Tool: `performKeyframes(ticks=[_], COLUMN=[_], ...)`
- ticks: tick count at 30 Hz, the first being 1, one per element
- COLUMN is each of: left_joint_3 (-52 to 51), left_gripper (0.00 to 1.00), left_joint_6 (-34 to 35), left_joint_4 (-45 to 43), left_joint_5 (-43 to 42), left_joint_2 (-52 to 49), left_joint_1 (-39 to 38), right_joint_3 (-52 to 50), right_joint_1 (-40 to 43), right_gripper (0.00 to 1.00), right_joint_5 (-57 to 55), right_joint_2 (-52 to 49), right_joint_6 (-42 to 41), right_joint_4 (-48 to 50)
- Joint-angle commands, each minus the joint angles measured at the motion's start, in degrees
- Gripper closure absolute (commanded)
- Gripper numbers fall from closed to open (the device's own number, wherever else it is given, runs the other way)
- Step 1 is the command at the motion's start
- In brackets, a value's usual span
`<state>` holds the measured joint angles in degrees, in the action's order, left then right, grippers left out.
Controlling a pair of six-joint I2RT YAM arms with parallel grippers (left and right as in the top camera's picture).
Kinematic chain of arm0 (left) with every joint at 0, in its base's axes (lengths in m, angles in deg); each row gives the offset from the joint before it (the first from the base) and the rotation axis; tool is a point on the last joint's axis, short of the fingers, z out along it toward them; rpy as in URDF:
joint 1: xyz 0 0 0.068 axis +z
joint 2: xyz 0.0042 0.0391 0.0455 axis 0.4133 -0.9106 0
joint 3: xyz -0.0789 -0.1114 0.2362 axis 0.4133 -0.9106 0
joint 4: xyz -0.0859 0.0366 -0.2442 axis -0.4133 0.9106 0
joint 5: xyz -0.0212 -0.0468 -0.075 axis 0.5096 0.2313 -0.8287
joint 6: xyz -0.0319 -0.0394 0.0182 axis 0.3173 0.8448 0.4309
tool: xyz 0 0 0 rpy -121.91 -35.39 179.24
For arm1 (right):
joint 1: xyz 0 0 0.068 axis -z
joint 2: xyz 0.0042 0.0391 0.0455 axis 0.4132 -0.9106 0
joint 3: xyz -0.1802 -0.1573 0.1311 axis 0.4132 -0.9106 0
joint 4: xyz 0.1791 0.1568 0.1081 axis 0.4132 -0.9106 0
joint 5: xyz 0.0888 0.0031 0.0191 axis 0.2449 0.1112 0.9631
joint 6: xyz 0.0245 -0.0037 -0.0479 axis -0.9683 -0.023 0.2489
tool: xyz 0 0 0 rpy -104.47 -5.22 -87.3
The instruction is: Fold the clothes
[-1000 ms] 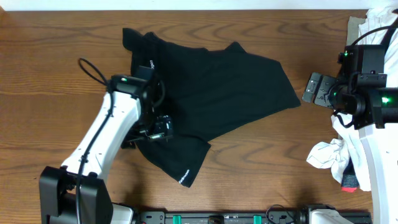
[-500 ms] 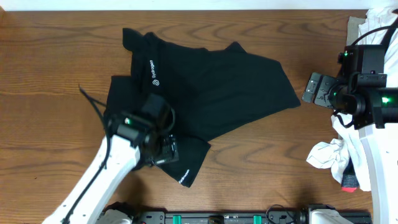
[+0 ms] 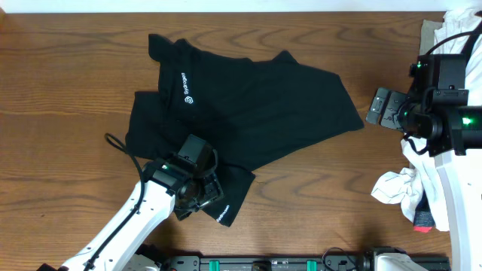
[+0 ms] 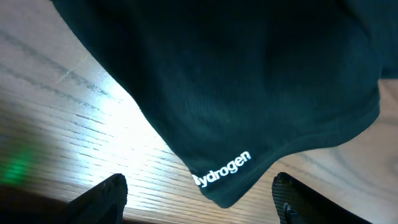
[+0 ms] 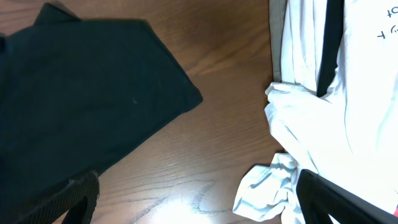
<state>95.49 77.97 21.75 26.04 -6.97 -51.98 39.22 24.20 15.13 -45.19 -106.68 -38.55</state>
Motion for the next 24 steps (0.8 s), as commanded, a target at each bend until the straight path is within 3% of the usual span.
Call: performKeyframes(ticks=[1, 8, 11, 24], left_joint_3=[-0.3, -4.2, -6.5, -10.2], left_gripper=[0.23, 0.24, 0.29, 0.3], left_joint_6=[6.6, 13.1, 14.3, 14.3], left_joint_4=[0.0, -2.0, -3.2, -12.5], left_joint_5=[-0.1, -0.1, -0.4, -1.0], left_joint_2=[-0.3, -0.3, -0.3, -0.3], left_joint_1=[-0.2, -0.2, -0.2, -0.2], right_joint_3=[0.2, 0.2, 0.2, 0.2], right_joint_1=[0.4, 0.4, 0.4, 0.4], right_gripper=[0.01, 0.01, 0.01, 0.01], right_joint_5=[-0.3, -0.3, -0.3, -0.3], right_joint_2=[0.1, 0.1, 0.1, 0.1], right_joint_6=[0.3, 0.2, 0.2, 0.2], right_joint_4=[0.0, 0.0, 0.0, 0.0])
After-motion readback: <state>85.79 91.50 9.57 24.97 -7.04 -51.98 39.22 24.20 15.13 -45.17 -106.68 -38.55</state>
